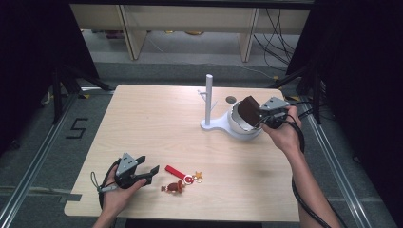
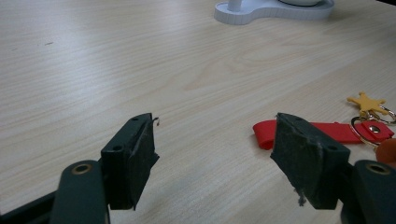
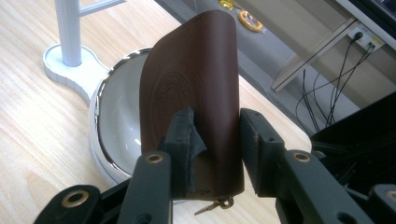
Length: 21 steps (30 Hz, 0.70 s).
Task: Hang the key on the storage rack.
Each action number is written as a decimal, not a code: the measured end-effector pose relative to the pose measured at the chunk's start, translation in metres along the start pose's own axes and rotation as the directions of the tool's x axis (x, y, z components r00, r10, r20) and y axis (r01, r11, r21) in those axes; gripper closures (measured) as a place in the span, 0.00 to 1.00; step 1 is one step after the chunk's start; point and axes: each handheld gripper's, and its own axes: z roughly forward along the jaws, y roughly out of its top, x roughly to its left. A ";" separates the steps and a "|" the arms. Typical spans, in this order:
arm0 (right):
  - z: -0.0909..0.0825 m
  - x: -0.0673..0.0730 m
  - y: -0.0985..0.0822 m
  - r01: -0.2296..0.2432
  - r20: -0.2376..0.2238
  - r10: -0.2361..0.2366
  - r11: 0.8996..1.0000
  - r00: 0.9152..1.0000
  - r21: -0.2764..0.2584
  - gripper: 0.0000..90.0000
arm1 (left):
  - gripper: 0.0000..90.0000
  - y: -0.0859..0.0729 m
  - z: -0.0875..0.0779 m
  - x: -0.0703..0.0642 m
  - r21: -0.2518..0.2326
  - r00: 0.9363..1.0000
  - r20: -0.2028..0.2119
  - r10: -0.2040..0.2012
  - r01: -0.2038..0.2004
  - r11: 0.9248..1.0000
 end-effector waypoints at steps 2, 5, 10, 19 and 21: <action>0.002 0.000 0.000 0.002 0.005 -0.002 1.000 1.000 -0.004 0.74 | 0.32 0.000 0.000 0.000 0.001 1.000 0.000 0.000 0.000 1.000; 0.004 0.001 0.001 0.007 -0.001 -0.007 1.000 1.000 -0.004 0.74 | 0.32 0.000 0.000 0.000 0.000 1.000 0.000 0.000 0.000 1.000; 0.007 0.002 0.002 0.020 -0.007 -0.020 1.000 1.000 0.000 0.74 | 0.32 0.000 0.000 0.000 0.001 1.000 0.001 0.000 0.000 1.000; 0.016 0.005 0.000 0.054 -0.017 -0.054 0.999 0.998 0.008 0.73 | 0.32 0.000 0.000 -0.001 0.003 1.000 0.002 0.003 -0.003 1.000; 0.018 0.005 -0.001 0.060 -0.017 -0.059 0.998 0.998 0.013 0.72 | 0.32 0.000 0.000 -0.001 0.004 1.000 0.002 0.002 -0.002 1.000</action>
